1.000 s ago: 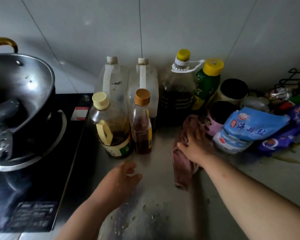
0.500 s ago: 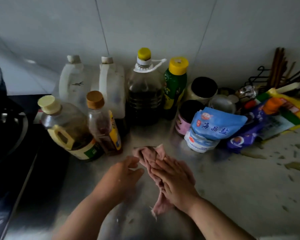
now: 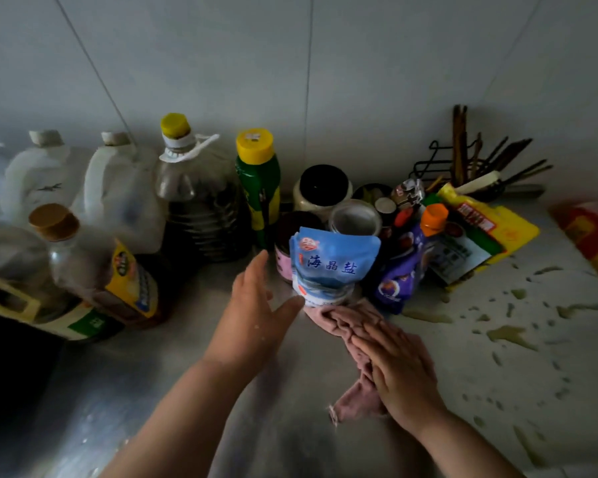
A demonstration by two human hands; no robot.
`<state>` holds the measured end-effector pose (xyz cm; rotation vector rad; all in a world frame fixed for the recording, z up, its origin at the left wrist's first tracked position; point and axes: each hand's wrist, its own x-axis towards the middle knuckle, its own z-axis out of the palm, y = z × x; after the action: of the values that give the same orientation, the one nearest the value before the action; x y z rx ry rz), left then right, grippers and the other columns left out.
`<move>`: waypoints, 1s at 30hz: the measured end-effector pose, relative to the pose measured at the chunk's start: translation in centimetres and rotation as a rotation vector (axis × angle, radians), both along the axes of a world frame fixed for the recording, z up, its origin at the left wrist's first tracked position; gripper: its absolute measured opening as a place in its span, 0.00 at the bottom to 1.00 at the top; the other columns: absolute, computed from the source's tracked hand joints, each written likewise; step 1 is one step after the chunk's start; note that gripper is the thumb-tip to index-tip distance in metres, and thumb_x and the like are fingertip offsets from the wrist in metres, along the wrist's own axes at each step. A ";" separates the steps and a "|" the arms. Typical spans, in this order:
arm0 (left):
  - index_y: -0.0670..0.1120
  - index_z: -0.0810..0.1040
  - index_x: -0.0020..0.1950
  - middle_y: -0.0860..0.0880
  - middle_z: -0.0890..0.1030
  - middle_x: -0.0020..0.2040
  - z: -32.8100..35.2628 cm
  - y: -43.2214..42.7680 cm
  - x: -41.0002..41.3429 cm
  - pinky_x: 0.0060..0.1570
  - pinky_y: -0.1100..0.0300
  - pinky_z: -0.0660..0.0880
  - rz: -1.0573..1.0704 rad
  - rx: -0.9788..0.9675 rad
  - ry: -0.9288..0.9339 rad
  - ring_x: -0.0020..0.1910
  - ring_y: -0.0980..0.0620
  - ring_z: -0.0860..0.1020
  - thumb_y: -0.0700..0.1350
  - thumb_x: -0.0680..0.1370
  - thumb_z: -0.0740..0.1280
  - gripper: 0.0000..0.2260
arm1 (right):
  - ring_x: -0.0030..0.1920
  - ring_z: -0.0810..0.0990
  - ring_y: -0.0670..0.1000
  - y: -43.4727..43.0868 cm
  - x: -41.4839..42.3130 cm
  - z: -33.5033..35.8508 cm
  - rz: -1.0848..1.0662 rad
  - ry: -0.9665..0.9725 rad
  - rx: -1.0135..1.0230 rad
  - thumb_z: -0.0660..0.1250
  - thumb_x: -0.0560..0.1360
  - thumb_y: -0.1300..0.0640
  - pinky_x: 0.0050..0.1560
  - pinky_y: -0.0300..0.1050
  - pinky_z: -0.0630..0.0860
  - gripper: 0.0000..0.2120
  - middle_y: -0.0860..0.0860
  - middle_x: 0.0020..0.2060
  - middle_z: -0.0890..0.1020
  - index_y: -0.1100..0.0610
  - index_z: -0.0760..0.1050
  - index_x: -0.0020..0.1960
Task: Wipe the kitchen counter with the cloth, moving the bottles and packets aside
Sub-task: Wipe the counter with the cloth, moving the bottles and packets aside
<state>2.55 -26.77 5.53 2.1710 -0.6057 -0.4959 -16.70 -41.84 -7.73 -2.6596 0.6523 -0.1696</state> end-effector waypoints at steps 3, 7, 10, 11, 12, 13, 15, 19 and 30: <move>0.53 0.53 0.77 0.47 0.65 0.72 0.6 -2.9 0.1 0.67 0.51 0.70 0.070 -0.092 -0.007 0.66 0.52 0.71 0.51 0.69 0.75 0.43 | 0.69 0.66 0.45 -1.2 -0.6 -0.2 -0.032 0.051 -0.031 0.57 0.71 0.54 0.71 0.42 0.55 0.22 0.42 0.67 0.74 0.45 0.75 0.63; 0.52 0.59 0.75 0.50 0.73 0.68 1.2 -5.2 0.3 0.65 0.53 0.72 0.067 -0.153 -0.010 0.64 0.53 0.73 0.47 0.69 0.75 0.39 | 0.61 0.76 0.47 -1.7 0.2 0.8 -0.069 -0.002 -0.015 0.61 0.66 0.49 0.58 0.48 0.71 0.17 0.40 0.59 0.78 0.44 0.78 0.53; 0.52 0.68 0.70 0.52 0.78 0.58 1.3 -5.3 0.0 0.56 0.54 0.76 0.134 -0.120 -0.050 0.55 0.53 0.77 0.48 0.70 0.74 0.30 | 0.51 0.80 0.48 -2.3 0.8 2.1 -0.110 -0.075 0.088 0.62 0.68 0.40 0.50 0.49 0.76 0.14 0.42 0.48 0.81 0.47 0.78 0.45; 0.52 0.71 0.66 0.53 0.78 0.53 1.3 -5.1 -0.2 0.52 0.56 0.77 0.154 -0.091 -0.060 0.51 0.54 0.78 0.48 0.71 0.73 0.25 | 0.49 0.80 0.48 -2.6 0.9 2.6 -0.163 -0.065 0.185 0.62 0.68 0.37 0.50 0.48 0.76 0.16 0.43 0.46 0.80 0.47 0.77 0.45; 0.53 0.75 0.61 0.53 0.79 0.49 1.4 -4.9 -0.4 0.49 0.56 0.77 0.159 -0.063 -0.062 0.47 0.54 0.78 0.49 0.71 0.72 0.19 | 0.48 0.79 0.48 -2.7 1.1 3.0 -0.241 -0.069 0.265 0.63 0.69 0.36 0.49 0.47 0.76 0.17 0.45 0.46 0.78 0.48 0.75 0.47; 0.55 0.77 0.54 0.53 0.80 0.45 1.4 -4.6 -0.6 0.46 0.54 0.78 0.153 -0.044 -0.058 0.43 0.54 0.79 0.50 0.72 0.71 0.12 | 0.48 0.79 0.50 -2.8 1.3 3.4 -0.341 -0.112 0.304 0.65 0.70 0.36 0.48 0.47 0.77 0.18 0.47 0.47 0.77 0.49 0.73 0.50; 0.55 0.78 0.41 0.51 0.81 0.38 1.6 -4.1 -0.8 0.40 0.51 0.77 0.144 -0.022 -0.039 0.37 0.52 0.78 0.51 0.72 0.71 0.03 | 0.51 0.80 0.53 -3.1 2.0 4.5 -0.543 -0.246 0.325 0.70 0.69 0.40 0.47 0.47 0.78 0.25 0.52 0.53 0.76 0.54 0.71 0.58; 0.47 0.78 0.37 0.48 0.76 0.31 1.6 -3.2 -1.1 0.31 0.55 0.70 0.166 0.008 -0.079 0.30 0.50 0.72 0.53 0.73 0.69 0.11 | 0.58 0.77 0.58 -4.6 4.6 6.3 -0.713 -0.377 0.421 0.74 0.67 0.43 0.53 0.45 0.73 0.38 0.57 0.60 0.74 0.59 0.65 0.69; 0.46 0.74 0.37 0.45 0.78 0.33 1.2 -0.1 -0.5 0.31 0.55 0.69 0.266 0.048 -0.068 0.31 0.48 0.73 0.55 0.75 0.67 0.14 | 0.59 0.75 0.64 -5.6 7.1 8.5 -0.754 0.066 0.293 0.51 0.82 0.53 0.57 0.53 0.75 0.24 0.70 0.64 0.70 0.62 0.54 0.74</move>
<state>2.05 -26.87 6.72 2.2791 -0.3362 -0.2972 -9.59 -47.46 0.77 -2.0340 1.5432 -0.1719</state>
